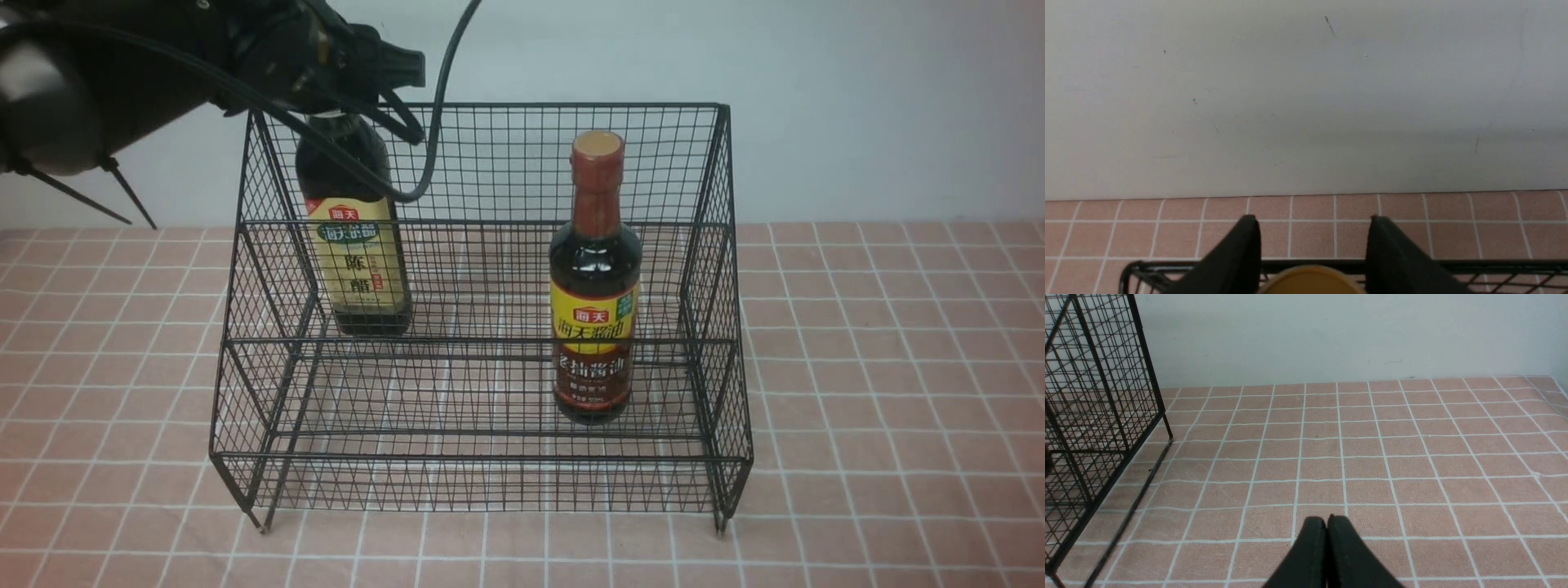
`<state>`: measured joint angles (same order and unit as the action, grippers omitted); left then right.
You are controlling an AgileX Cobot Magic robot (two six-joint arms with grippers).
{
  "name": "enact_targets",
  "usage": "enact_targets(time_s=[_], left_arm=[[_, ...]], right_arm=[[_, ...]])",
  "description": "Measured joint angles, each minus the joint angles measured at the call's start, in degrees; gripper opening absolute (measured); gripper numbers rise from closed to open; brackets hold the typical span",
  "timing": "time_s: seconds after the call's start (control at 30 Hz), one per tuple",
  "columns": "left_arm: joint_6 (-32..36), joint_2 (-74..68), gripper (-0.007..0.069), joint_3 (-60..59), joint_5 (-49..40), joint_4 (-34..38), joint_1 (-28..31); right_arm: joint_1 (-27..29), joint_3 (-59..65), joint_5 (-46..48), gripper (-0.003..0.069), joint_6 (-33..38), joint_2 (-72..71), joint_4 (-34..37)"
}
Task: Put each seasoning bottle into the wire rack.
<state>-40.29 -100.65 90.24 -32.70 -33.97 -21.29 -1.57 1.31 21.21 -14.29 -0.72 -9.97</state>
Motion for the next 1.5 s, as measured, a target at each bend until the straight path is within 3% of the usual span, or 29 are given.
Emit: enact_targets(time_s=[0.43,0.63,0.77,0.97,1.03,1.23,1.37,1.5], left_arm=[[1.5,0.2,0.0325,0.0,-0.3,-0.1,-0.5],[8.5,5.5,0.0429,0.5,-0.1,-2.3,-2.8],[11.9,8.1,0.0422,0.7,-0.5,-2.5,-3.6],[23.0,16.0,0.0158,0.7,-10.2,-2.1,-5.2],[30.8,20.7,0.0036,0.7,-18.0,-0.2,-5.6],[41.1,29.7,-0.0004,0.8,-29.4,8.1,-5.6],[37.4,38.7,-0.0004,0.9,-35.7,16.4,-5.6],[34.6,43.9,-0.0004,1.1,-36.5,18.0,-5.6]], right_arm=[[0.0,0.0,0.0,-0.0014,0.0,0.0,0.0],[0.0,0.0,0.0,-0.0014,0.0,0.0,0.0],[0.0,0.0,0.0,-0.0014,0.0,0.0,0.0],[0.0,0.0,0.0,-0.0014,-0.9,0.0,0.0],[0.0,0.0,0.0,-0.0014,-1.0,0.0,0.0],[0.0,0.0,0.0,-0.0014,-0.9,0.0,0.0],[0.0,0.0,0.0,-0.0014,-0.9,0.0,0.0],[0.0,0.0,0.0,-0.0014,-0.9,0.0,0.0]])
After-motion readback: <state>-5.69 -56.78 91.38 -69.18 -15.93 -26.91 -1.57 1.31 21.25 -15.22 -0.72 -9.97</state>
